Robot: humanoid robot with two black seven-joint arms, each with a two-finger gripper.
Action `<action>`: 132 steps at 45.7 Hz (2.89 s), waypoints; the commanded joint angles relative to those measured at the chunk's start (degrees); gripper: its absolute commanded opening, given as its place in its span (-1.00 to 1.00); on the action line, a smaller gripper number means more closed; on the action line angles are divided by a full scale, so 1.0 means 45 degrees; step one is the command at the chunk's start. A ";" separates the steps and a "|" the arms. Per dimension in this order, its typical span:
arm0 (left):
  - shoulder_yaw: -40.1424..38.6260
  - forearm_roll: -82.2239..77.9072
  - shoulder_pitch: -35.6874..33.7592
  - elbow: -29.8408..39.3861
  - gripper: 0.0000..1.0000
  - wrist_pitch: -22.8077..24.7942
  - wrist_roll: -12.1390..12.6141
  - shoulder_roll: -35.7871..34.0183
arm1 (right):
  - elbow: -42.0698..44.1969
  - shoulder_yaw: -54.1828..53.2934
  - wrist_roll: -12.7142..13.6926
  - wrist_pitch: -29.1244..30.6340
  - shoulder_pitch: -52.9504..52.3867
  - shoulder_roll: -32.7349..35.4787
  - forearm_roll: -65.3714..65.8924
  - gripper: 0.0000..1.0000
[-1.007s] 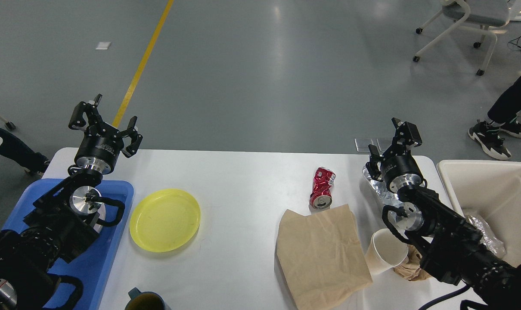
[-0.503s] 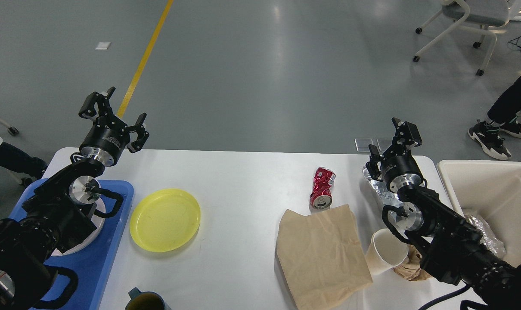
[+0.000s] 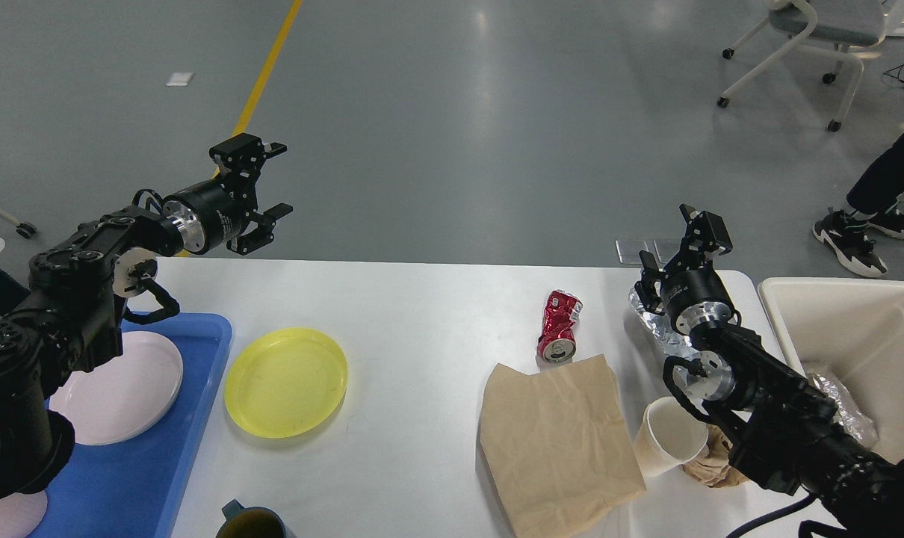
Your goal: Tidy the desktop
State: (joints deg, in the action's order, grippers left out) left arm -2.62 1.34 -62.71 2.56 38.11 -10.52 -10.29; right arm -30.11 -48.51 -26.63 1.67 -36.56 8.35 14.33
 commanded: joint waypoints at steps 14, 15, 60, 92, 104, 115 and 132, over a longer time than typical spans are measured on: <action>0.6750 -0.4633 -0.1688 0.0055 0.93 0.1197 0.0091 0.0197 | 0.0011 -0.0001 0.0000 0.0000 0.0000 -0.0001 0.0000 1.00; 0.7277 -0.4634 -0.1786 0.0055 0.93 0.1451 0.0091 0.0197 | -0.0008 -0.0001 0.0000 0.0000 0.0000 -0.0001 0.0000 1.00; 1.7983 -0.3072 -0.7879 1.1361 0.93 0.2704 -0.0026 0.0022 | -0.0008 0.0018 0.0000 0.0000 0.0000 -0.0001 0.0000 1.00; 1.8552 -0.3052 -0.8330 1.3276 0.93 0.3754 0.0091 0.0686 | 0.0011 -0.0001 0.0000 0.0000 0.0000 -0.0001 0.0000 1.00; 1.8415 -0.2993 -0.7979 1.4683 0.92 0.3754 0.0033 0.1408 | -0.0008 -0.0001 0.0000 0.0000 0.0000 -0.0001 0.0000 1.00; 1.8571 -0.3013 -0.7452 1.4801 0.92 0.3754 0.0111 0.1370 | -0.0008 -0.0001 0.0000 0.0000 0.0000 -0.0001 0.0000 1.00; 1.8415 -0.2993 -0.5734 1.3592 0.92 0.3754 0.0091 0.1623 | -0.0008 -0.0001 0.0000 0.0000 0.0000 -0.0001 0.0000 1.00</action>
State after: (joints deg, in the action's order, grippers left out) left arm 80.51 -12.21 -91.44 66.26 55.00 -10.01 -3.81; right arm -30.11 -48.50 -26.63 1.67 -36.56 8.35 14.32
